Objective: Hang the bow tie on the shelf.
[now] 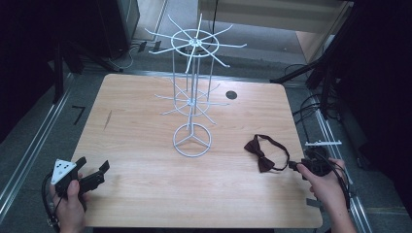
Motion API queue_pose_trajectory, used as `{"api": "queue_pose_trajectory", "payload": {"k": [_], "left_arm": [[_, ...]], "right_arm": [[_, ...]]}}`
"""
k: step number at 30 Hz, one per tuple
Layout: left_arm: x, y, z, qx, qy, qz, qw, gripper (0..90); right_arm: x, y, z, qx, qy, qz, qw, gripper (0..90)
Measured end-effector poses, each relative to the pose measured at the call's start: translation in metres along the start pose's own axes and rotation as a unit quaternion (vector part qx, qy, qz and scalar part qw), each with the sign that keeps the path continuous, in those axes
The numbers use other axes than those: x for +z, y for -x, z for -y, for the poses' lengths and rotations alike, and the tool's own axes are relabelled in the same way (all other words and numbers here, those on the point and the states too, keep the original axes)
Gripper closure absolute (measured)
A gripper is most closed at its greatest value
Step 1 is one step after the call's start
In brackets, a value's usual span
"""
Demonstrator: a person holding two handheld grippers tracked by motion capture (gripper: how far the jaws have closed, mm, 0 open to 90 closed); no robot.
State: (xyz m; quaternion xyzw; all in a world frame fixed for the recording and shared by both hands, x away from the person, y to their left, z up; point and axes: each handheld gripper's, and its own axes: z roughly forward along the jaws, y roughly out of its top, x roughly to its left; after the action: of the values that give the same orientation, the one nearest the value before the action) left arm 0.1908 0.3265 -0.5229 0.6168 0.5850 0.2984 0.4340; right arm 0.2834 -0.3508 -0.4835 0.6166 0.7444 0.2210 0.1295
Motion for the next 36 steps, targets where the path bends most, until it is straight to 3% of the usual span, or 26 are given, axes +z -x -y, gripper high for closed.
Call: {"api": "queue_pose_trajectory", "payload": {"k": [7,27,30,36], "left_arm": [[0.0,0.0,0.0,-0.002,0.0,-0.001,1.0,14.4],[0.001,0.0,0.0,-0.001,-0.004,0.003,1.0,14.4],[0.001,0.0,0.0,0.0,-0.005,0.003,1.0,14.4],[0.001,-0.001,0.0,-0.001,-0.006,0.004,1.0,14.4]], "right_arm": [[0.01,-0.007,-0.024,-0.013,-0.05,0.011,0.9986,43.9],[0.038,0.0,-0.062,0.007,-0.117,0.027,0.9928,44.4],[0.044,0.001,-0.063,0.008,-0.126,0.021,0.9918,47.8],[0.057,-0.001,-0.064,0.008,-0.168,0.021,0.9855,61.1]]}}
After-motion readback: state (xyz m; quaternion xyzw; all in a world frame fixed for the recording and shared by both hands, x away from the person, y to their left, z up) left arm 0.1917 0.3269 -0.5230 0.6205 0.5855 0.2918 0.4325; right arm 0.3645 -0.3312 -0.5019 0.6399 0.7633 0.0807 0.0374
